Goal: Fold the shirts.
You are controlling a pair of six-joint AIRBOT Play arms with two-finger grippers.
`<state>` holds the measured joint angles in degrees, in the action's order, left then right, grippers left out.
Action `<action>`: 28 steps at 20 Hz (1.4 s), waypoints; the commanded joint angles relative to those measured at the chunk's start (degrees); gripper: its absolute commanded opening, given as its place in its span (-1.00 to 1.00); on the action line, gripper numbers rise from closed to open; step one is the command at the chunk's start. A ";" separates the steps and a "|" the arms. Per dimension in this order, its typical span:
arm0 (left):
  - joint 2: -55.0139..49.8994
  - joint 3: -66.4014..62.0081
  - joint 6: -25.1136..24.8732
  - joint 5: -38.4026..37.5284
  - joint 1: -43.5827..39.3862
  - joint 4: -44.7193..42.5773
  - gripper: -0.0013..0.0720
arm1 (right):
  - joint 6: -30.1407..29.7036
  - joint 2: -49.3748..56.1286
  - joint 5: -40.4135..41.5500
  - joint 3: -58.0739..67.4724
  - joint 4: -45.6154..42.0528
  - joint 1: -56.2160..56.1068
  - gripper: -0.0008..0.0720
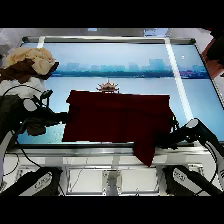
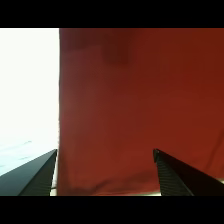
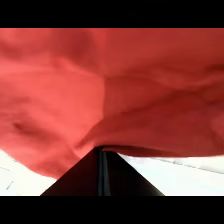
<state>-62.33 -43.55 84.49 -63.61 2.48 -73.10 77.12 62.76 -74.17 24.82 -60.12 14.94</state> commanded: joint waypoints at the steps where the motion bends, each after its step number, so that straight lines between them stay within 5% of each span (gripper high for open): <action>1: -0.02 2.58 8.41 -2.12 0.04 -5.81 0.91 | -0.70 -0.52 -2.49 1.77 0.83 -0.02 -0.90; 5: 0.00 9.25 9.18 -8.09 0.04 -2.62 0.91 | -2.14 -0.76 -2.47 2.10 1.05 -0.02 -0.90; 13: -0.02 13.62 10.25 -3.19 0.02 1.42 0.88 | -3.69 -0.79 -2.40 2.10 2.38 -0.02 -0.90; 18: 0.00 13.62 11.52 1.51 0.04 1.53 -0.20 | -3.67 -0.98 -2.47 2.10 2.38 -0.02 -0.90; 21: -0.02 13.62 11.50 2.45 0.02 1.49 -0.50 | -3.67 -1.01 -2.45 2.10 2.82 -0.02 -0.90; 22: 0.00 13.62 11.37 2.54 0.02 1.49 -0.91 | -3.67 -1.01 -2.47 2.10 3.17 -0.02 -0.90; 28: 1.81 10.75 7.96 -0.63 0.02 1.44 -0.92 | -3.67 -4.59 -4.55 2.43 4.94 0.04 -0.91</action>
<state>-61.60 -31.14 94.35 -62.26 2.48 -71.66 73.43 60.36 -77.12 26.92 -55.79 14.94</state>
